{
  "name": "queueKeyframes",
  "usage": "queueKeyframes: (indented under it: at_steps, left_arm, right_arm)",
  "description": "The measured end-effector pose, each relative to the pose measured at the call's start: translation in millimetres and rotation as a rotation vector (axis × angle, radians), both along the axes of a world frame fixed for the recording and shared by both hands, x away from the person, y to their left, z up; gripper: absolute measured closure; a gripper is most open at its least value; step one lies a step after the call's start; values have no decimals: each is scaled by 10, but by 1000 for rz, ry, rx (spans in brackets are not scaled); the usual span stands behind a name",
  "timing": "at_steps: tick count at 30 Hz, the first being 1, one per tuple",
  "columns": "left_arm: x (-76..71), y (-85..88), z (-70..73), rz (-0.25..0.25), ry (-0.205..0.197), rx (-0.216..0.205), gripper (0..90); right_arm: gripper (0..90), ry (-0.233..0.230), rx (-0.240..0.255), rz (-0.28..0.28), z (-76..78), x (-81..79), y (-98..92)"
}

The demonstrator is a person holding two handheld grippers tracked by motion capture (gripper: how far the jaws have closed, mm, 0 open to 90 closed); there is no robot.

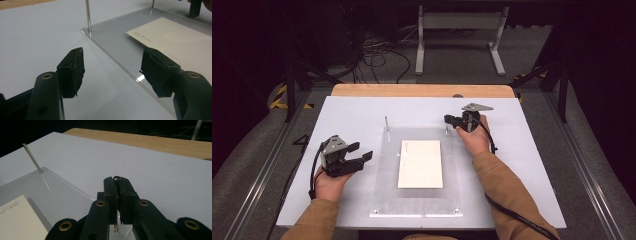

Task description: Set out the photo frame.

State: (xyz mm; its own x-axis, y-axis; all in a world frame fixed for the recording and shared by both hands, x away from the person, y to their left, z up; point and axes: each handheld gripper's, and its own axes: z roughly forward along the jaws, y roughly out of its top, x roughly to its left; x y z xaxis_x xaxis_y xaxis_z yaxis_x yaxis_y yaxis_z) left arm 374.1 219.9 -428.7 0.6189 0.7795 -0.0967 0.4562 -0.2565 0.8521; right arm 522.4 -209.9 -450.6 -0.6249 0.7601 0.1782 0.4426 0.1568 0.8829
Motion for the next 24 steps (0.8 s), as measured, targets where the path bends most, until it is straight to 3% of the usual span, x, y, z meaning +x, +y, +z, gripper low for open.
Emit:
queueKeyframes:
  at_steps: [7, 14, 18, 22, 24]
  left_arm:
    - [-285, 61, 8, -49, -34, 100, 333]
    - [-511, 131, 33, -101, -54, 122, 286]
    - [-643, 117, 0, -140, -86, 186, 256]
    - [-678, 64, -86, -206, -94, 220, 239]
    - [-681, -4, -135, -235, -106, 265, 238]
  right_arm:
    - [858, 21, 19, 3, 2, 33, -9]
    - [858, 32, 26, -4, 1, 45, -9]
    - [858, 37, 33, -4, -1, 56, -12]
    - [858, 49, 37, -6, 1, 69, -14]
    - [858, 52, 40, -6, -1, 76, -17]
